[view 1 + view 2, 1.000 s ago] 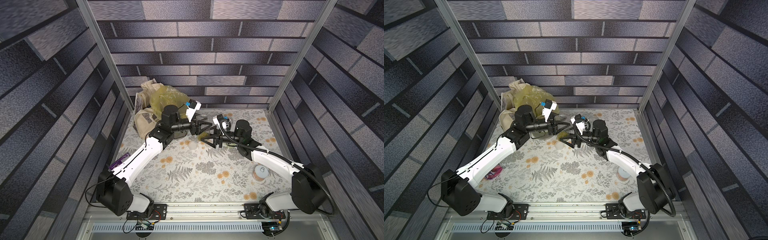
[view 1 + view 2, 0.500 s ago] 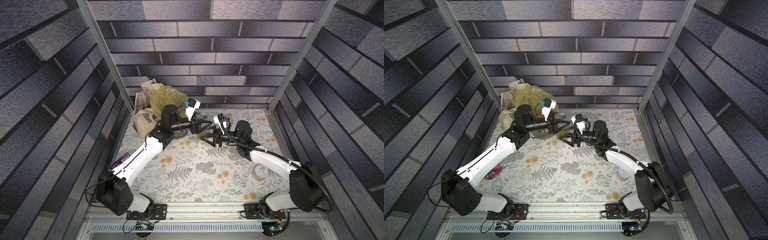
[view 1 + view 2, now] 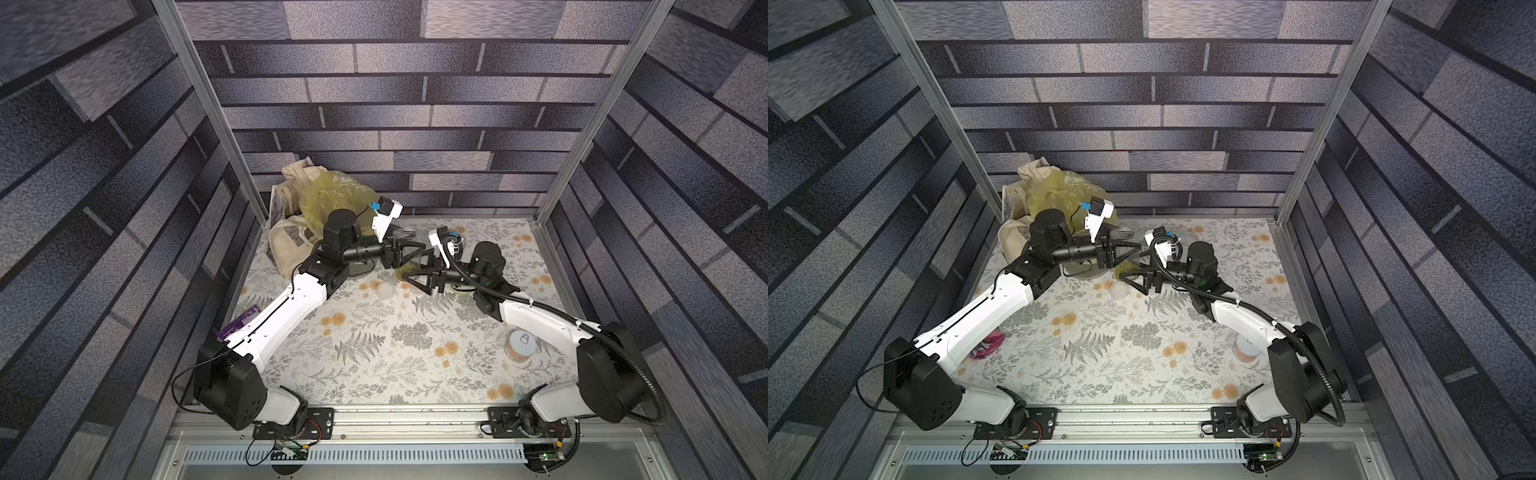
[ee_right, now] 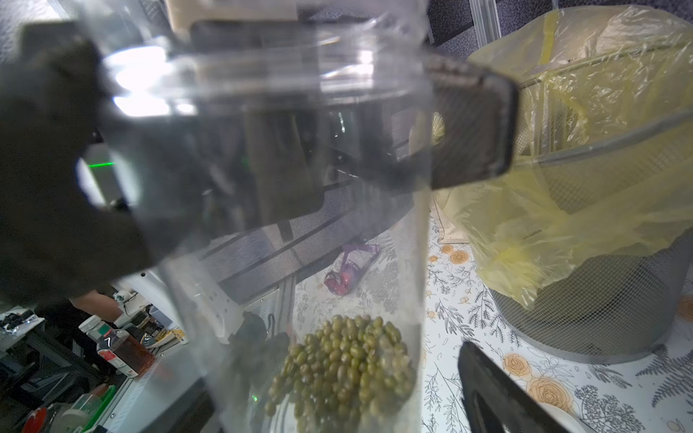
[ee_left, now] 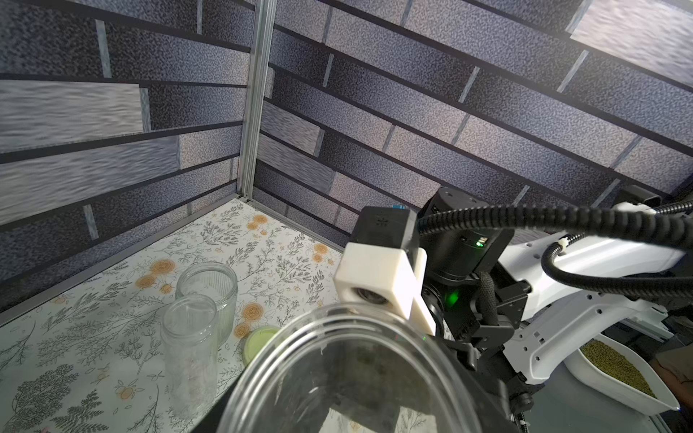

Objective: Empty moldy mung beans from jars
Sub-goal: Pour the moldy mung beans from the jar into the trash bin.

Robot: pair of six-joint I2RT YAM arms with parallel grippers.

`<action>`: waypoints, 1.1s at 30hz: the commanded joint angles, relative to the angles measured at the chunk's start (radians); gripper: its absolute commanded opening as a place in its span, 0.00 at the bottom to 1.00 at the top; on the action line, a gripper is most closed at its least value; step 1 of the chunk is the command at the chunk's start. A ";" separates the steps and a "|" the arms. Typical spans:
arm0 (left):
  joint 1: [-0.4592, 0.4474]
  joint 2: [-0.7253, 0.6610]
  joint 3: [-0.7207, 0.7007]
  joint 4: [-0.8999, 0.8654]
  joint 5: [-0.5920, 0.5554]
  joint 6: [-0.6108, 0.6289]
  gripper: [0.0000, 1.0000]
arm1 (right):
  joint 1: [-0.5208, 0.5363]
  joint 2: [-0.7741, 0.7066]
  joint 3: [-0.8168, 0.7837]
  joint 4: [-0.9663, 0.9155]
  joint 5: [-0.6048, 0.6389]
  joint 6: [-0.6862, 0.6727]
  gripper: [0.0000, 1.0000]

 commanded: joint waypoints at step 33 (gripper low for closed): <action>-0.007 -0.009 -0.151 0.634 -0.240 -0.371 0.57 | -0.034 0.132 -0.085 0.697 0.213 0.291 0.97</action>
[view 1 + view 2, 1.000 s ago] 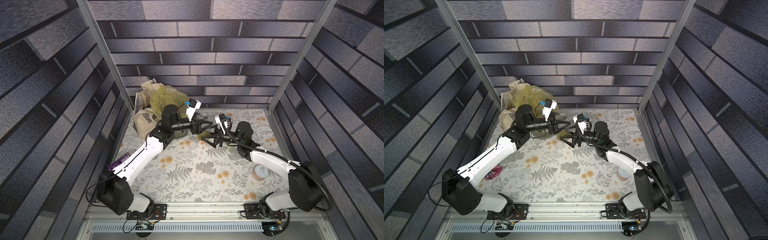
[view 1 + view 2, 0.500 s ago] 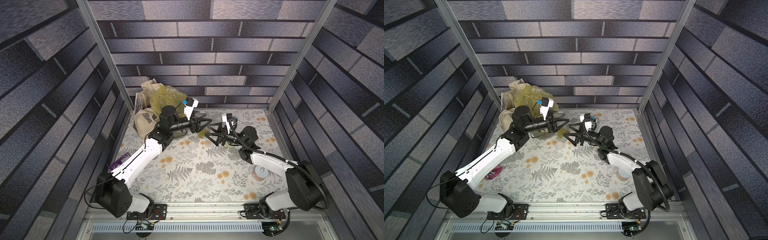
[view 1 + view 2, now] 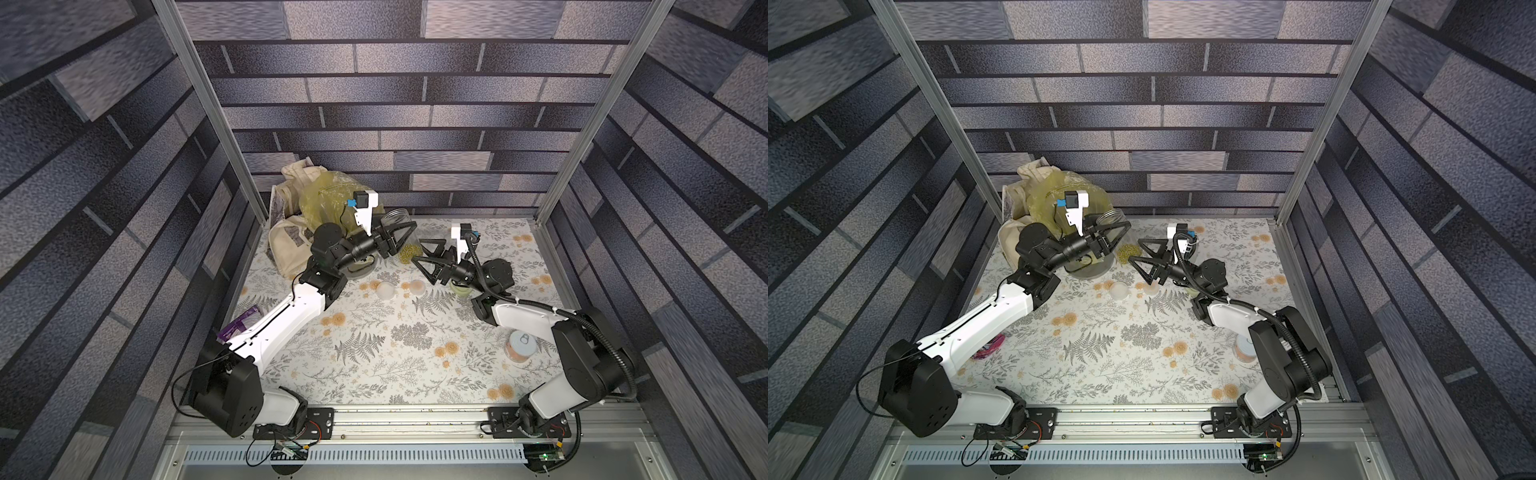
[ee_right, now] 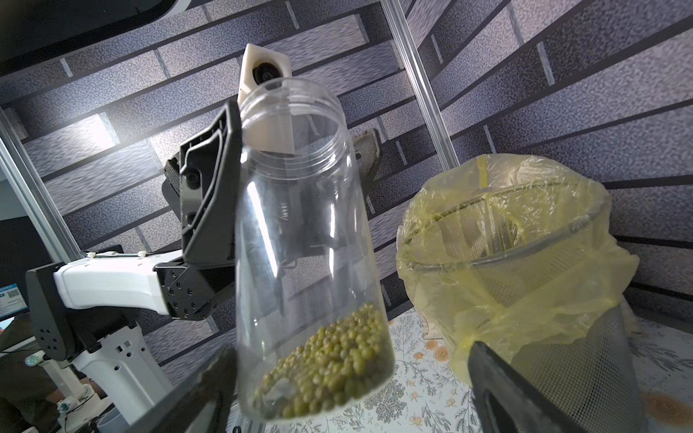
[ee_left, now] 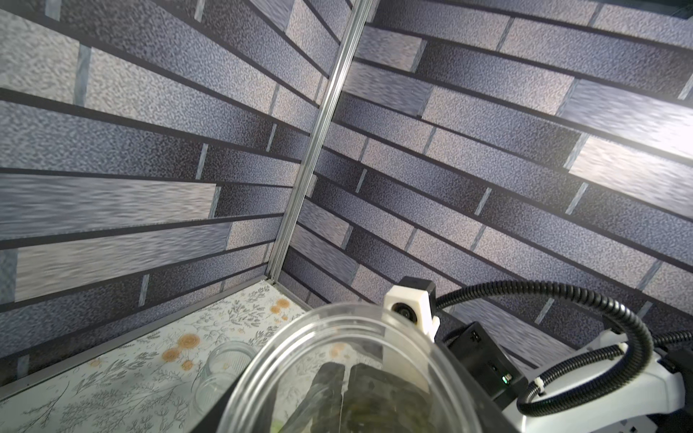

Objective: Empty moldy mung beans from jars
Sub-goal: Pour the moldy mung beans from the jar into the trash bin.

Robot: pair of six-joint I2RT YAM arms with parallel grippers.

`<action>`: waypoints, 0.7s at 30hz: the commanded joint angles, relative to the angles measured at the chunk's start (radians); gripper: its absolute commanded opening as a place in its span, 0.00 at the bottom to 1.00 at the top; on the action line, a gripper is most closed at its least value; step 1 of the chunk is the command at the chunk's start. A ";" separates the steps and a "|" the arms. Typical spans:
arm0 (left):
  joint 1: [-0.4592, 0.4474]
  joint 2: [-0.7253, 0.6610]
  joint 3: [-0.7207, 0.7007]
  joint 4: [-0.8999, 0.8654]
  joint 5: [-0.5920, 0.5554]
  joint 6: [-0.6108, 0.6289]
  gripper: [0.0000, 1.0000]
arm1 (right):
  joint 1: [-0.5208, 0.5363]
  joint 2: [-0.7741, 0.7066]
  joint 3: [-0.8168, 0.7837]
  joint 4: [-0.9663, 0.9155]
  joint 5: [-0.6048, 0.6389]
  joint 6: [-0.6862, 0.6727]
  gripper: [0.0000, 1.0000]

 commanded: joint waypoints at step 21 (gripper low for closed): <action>-0.060 0.118 -0.005 0.330 -0.069 -0.240 0.57 | 0.001 0.035 0.080 0.043 0.045 -0.006 0.97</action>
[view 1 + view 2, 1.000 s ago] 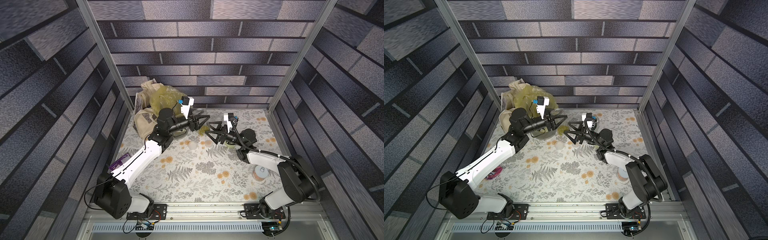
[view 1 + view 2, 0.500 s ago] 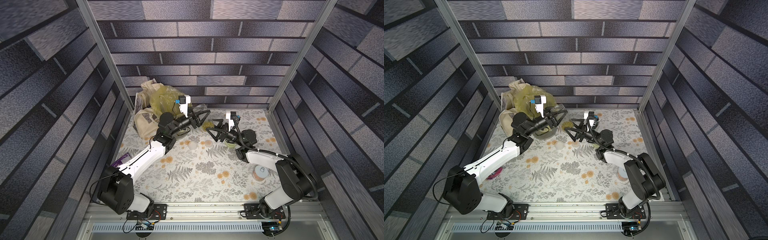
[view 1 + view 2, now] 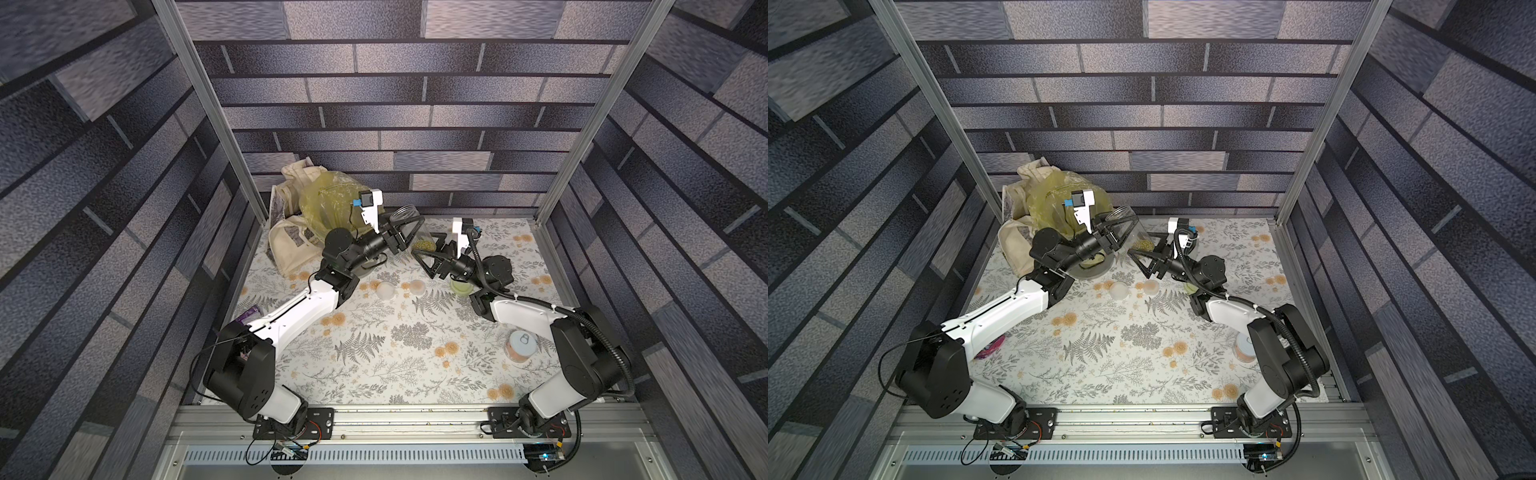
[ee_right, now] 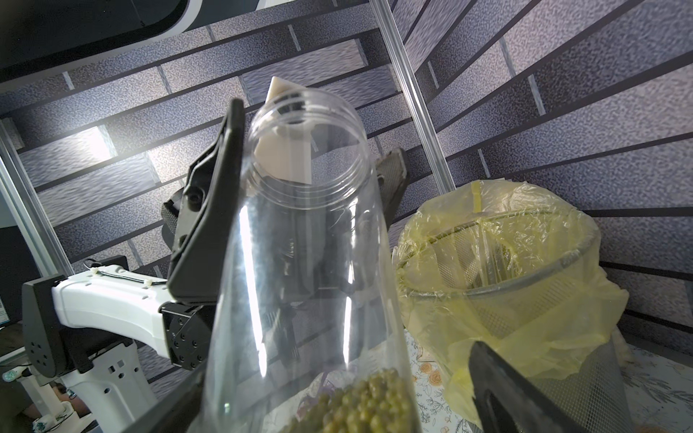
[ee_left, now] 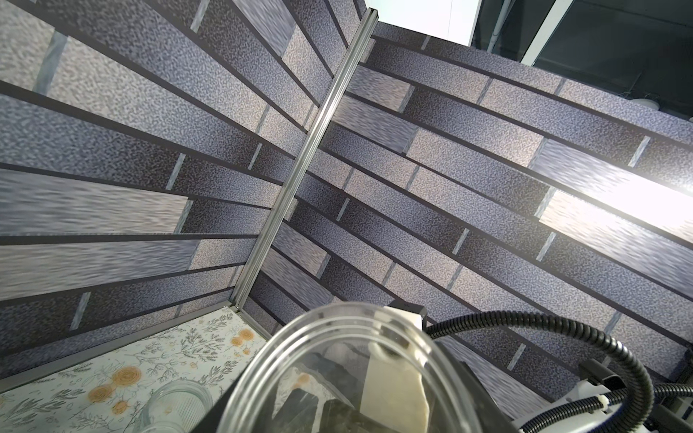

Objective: Empty moldy mung beans from jars
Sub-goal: Pour the moldy mung beans from the jar into the trash bin.

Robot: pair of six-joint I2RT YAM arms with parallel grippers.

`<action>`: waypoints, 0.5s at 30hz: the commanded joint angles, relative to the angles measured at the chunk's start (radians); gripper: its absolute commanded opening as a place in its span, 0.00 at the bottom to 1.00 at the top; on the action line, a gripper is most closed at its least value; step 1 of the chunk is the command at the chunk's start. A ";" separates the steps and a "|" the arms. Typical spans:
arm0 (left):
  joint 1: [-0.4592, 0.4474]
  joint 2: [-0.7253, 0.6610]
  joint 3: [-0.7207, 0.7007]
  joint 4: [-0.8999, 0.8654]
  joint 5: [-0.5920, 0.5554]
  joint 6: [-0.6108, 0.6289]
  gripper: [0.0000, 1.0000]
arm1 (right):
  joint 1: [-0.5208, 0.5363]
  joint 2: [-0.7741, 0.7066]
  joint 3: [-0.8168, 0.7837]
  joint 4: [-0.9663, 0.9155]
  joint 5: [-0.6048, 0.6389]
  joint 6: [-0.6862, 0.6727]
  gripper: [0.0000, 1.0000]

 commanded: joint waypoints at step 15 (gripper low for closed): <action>-0.012 0.018 -0.021 0.107 -0.023 -0.077 0.59 | 0.000 0.041 0.066 0.036 0.048 -0.008 0.87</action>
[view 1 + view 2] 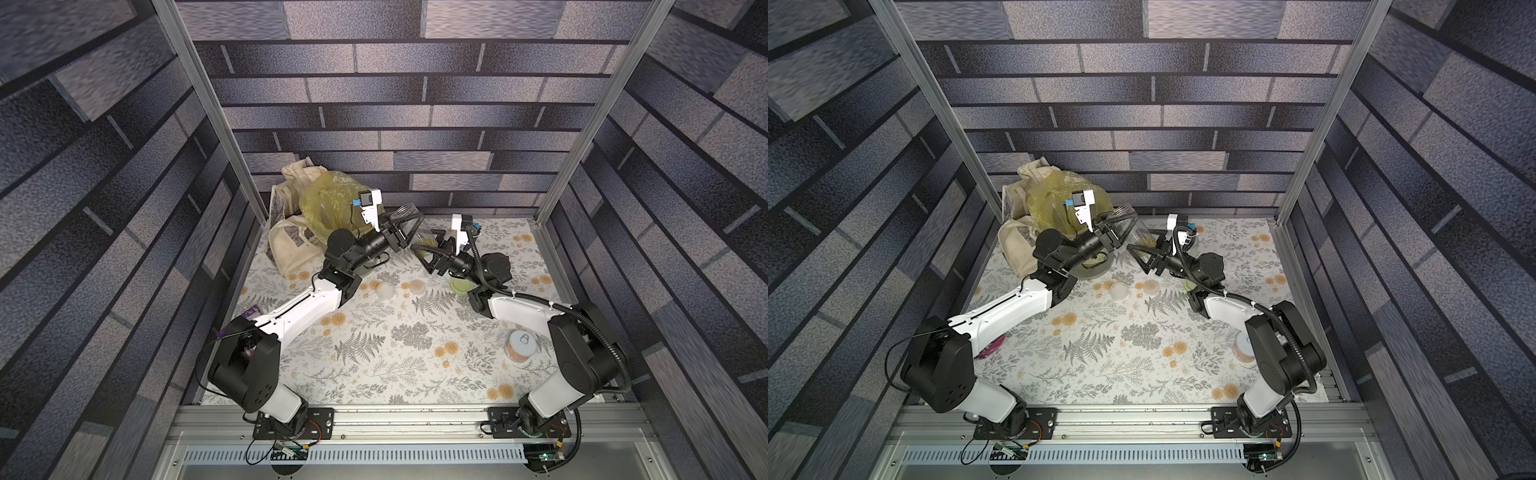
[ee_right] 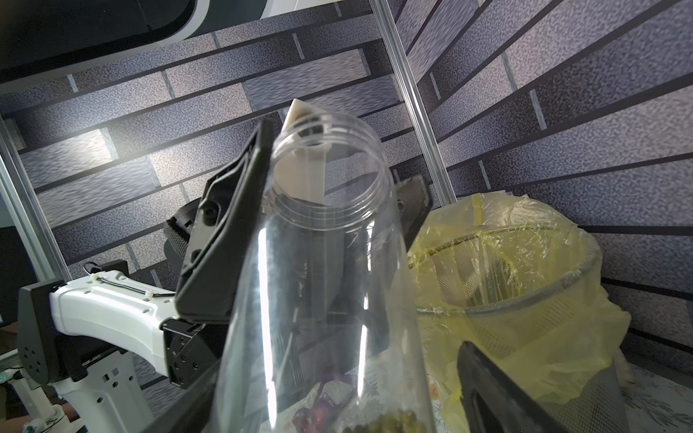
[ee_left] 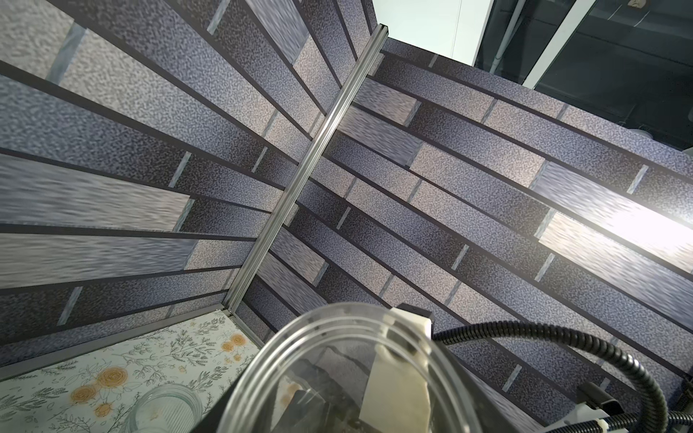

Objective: Empty moldy mung beans from jars
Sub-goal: Pour the moldy mung beans from the jar into the trash bin.

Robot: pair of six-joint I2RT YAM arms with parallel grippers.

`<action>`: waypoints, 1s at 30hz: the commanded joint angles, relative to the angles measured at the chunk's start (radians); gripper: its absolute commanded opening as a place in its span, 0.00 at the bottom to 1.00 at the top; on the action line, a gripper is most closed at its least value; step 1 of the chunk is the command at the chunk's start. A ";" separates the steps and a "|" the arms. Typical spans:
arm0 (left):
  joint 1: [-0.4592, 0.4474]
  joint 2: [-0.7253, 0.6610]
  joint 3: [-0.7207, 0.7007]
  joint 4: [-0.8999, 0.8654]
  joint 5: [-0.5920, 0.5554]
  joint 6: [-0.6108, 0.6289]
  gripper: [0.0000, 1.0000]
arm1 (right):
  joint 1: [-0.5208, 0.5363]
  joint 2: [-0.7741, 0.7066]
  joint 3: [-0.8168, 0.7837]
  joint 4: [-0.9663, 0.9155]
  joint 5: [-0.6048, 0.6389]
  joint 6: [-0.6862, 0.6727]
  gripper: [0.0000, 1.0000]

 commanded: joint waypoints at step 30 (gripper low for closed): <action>-0.048 0.069 -0.017 0.240 -0.084 -0.052 0.59 | -0.003 0.074 0.111 0.025 0.068 0.015 0.77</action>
